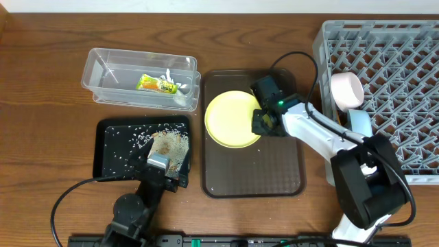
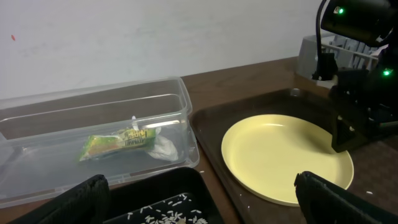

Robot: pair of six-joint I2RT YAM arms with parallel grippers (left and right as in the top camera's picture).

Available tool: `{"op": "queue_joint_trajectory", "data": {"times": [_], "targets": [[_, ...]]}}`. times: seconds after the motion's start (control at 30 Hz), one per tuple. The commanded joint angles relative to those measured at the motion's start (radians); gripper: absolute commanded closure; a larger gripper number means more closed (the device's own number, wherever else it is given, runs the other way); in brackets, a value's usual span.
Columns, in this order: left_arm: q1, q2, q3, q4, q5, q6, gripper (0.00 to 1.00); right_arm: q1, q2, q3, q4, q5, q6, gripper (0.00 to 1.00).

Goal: Sort waste into correct bins and load items into the dishwasher rack
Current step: 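Move right gripper to the yellow plate edge and grasp it, then lift the yellow plate with right gripper and stand it in the rack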

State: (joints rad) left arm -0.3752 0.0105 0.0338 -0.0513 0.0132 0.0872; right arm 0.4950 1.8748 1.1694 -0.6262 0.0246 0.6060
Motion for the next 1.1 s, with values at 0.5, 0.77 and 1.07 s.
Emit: {"op": "queue_joint_trajectory", "data": {"times": [0.5,0.77,1.07], "targets": [[-0.003,-0.006,-0.030,-0.018,-0.005,0.017,0.03,-0.006,0.009,-0.124,0.058,0.015,0.074,0.95],[-0.003,-0.006,-0.030,-0.018,-0.005,0.017,0.03,-0.103,-0.174,-0.096,-0.012,0.027,-0.026,0.99],[-0.003,-0.006,-0.030,-0.018,-0.005,0.017,0.03,-0.270,-0.669,-0.057,-0.062,0.549,-0.232,0.99]]}}
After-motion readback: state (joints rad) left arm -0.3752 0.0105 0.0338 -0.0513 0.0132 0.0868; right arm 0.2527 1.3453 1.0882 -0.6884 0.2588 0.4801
